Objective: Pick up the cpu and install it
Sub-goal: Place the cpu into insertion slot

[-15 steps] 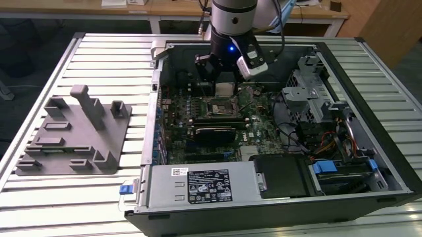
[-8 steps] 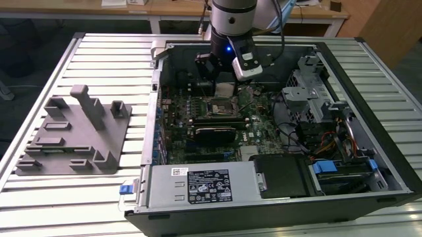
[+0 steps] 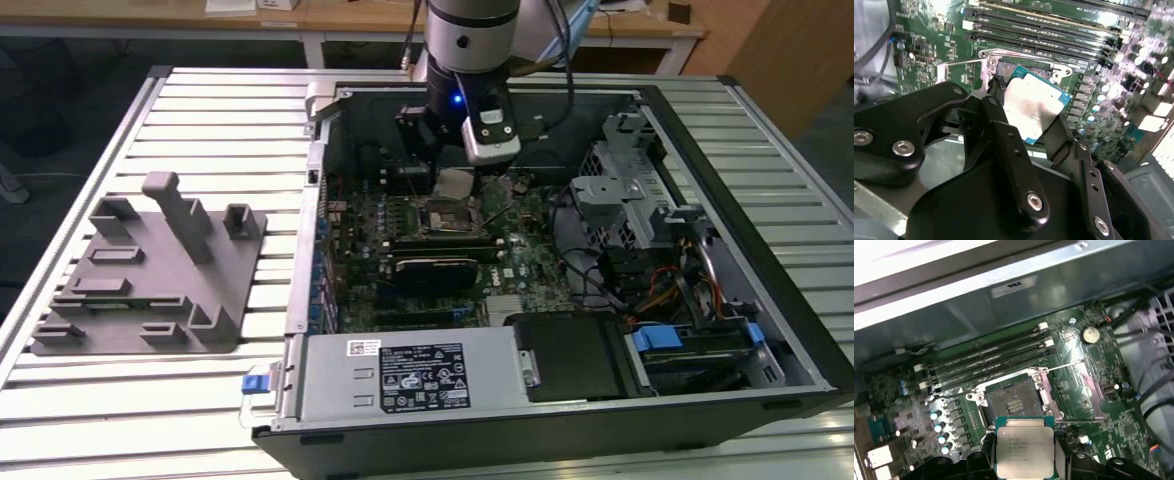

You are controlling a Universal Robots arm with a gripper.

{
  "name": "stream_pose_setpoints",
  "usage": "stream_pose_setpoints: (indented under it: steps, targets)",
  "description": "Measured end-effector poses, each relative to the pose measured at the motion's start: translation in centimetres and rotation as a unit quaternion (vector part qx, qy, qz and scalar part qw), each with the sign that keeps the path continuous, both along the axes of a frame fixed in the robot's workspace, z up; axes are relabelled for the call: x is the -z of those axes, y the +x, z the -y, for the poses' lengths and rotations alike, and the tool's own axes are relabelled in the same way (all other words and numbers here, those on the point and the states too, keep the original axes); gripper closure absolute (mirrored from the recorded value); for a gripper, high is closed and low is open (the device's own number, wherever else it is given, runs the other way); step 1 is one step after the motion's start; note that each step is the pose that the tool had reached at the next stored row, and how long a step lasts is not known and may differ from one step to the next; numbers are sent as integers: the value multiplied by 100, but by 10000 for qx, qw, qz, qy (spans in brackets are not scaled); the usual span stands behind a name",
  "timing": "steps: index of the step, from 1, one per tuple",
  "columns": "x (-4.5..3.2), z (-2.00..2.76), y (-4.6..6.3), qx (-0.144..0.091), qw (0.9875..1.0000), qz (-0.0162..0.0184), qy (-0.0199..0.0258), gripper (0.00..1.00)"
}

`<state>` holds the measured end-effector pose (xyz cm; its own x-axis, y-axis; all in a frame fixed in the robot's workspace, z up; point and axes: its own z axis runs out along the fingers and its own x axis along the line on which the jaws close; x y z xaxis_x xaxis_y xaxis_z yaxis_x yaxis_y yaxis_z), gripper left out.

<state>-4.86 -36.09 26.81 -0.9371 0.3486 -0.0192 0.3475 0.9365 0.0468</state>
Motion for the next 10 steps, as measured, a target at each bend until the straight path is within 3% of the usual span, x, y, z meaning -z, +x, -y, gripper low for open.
stream_pose_setpoints:
  steps: [5,10]
  targets:
    - [7,0,0,457,9990,0,0,45]
    - [14,0,0,911,9958,0,0,45]
